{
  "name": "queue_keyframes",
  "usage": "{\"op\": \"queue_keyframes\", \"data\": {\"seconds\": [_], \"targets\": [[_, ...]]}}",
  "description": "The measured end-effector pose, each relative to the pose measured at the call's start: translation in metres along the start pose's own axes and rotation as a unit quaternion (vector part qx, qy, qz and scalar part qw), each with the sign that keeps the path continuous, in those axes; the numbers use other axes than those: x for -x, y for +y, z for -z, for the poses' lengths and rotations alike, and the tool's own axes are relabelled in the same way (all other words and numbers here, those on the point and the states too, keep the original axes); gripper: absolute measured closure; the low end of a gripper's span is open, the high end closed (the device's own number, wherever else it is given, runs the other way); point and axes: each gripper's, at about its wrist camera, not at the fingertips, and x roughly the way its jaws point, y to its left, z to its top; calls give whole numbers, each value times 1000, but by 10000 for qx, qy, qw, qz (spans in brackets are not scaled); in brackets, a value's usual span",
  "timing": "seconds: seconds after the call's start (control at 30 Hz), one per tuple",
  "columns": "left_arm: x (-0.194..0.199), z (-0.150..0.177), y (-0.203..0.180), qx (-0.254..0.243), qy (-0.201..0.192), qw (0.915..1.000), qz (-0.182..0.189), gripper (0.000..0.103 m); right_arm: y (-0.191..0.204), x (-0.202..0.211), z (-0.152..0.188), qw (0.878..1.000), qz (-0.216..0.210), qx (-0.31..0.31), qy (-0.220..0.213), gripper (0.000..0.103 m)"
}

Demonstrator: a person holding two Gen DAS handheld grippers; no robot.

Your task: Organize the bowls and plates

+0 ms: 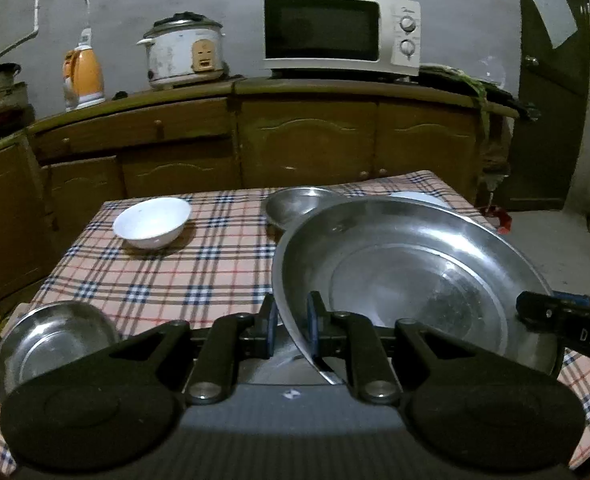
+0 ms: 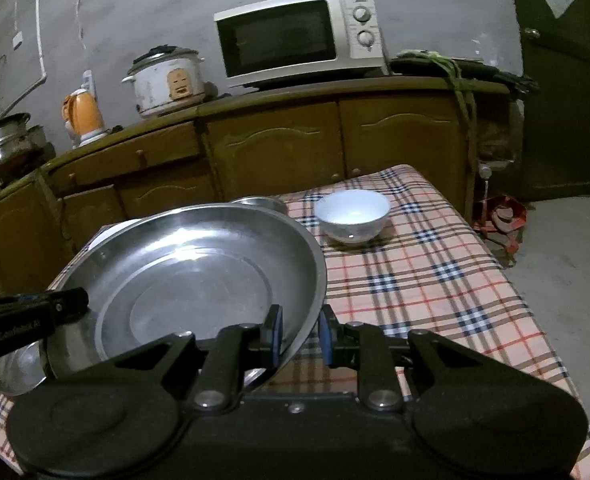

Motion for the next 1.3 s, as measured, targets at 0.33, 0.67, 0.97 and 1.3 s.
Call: {"op": "queue_keyframes", "data": {"seconds": [0.33,0.67,0.97,1.3], "targets": [[0,15,24,148,131,9996,-208,87,30,-9,13,9996,-114,213,148,77],[-12,33,44,254,363,9985,-317,87,50,-30,31,9983,-171,391,400,77],[-28,47,53,260,599,9972,-364,87,59,-54,48,9966,-146,487,645,77],[-40,63,47,125,759,9964,-354,86,52,-67,63,9954,-52,500,814,77]]}}
